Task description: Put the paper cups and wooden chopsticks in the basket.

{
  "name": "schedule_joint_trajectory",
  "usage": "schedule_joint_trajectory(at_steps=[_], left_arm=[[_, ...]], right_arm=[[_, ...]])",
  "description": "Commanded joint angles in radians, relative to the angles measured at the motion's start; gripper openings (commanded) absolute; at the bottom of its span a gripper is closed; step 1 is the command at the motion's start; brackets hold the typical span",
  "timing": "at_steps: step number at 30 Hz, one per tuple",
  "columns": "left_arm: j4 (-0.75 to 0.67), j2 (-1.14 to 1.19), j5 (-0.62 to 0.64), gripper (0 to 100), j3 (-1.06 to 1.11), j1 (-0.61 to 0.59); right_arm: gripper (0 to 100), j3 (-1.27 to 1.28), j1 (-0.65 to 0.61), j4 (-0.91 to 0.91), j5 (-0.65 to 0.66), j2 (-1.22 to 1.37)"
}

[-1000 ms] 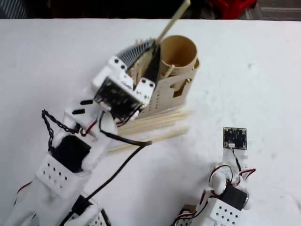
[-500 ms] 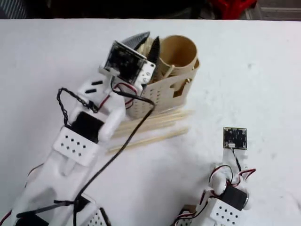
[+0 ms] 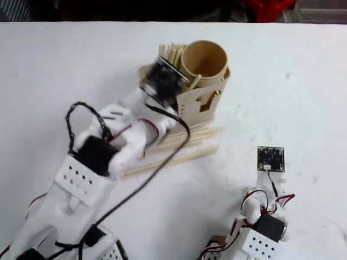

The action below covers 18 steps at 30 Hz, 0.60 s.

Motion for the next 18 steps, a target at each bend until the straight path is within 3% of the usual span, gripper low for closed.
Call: schedule_joint_trajectory(at_steps=[1, 6, 9, 12, 18], left_arm=[[0.1, -0.015, -0.129, 2, -0.005, 0.114], [0.012, 0.113, -0.157, 3, 0.141, 0.139], [-0.069, 0.246, -0.279, 10, 0.181, 0.133], [-0.11, 0.395, -0.365, 17, 0.16, 0.128], [-0.152, 0.665, -0.43, 15, 0.009, 0.038]], right_arm=[[1.8, 0.009, 0.004, 0.002, -0.006, -0.018], [1.8, 0.009, 0.004, 0.002, -0.006, -0.018], [1.8, 0.009, 0.004, 0.002, -0.006, -0.018], [1.8, 0.009, 0.004, 0.002, -0.006, -0.018], [1.8, 0.009, 0.004, 0.002, -0.006, -0.018]])
